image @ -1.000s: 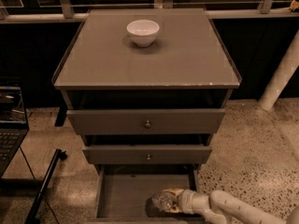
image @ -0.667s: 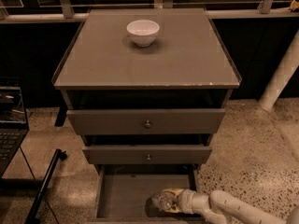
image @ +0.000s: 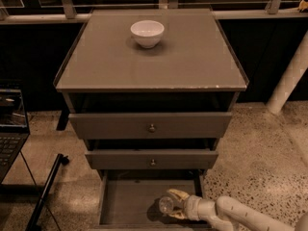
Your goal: Place blue plastic bottle into bottom drawer
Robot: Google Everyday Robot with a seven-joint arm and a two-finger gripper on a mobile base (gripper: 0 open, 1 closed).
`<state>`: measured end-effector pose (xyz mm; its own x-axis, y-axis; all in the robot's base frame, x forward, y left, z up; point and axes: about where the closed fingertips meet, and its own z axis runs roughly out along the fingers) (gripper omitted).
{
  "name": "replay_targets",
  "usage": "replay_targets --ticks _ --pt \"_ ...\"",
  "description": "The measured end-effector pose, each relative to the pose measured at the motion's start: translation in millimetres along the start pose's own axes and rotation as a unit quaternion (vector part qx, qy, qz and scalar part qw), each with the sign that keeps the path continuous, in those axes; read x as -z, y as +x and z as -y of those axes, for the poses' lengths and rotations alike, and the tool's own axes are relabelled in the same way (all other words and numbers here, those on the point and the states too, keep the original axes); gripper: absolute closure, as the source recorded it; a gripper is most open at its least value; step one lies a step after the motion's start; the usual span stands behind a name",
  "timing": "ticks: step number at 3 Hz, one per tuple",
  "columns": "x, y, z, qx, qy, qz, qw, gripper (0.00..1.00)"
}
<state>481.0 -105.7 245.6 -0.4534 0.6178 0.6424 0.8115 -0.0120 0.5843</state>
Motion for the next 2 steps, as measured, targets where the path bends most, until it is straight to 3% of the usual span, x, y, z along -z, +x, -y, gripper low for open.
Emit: replay_targets --ticks 1,2 --pt "-0.1 0.1 0.0 0.000 0.000 0.000 1.0000 0.00" --pt "-0.1 0.1 0.0 0.000 0.000 0.000 1.0000 0.00"
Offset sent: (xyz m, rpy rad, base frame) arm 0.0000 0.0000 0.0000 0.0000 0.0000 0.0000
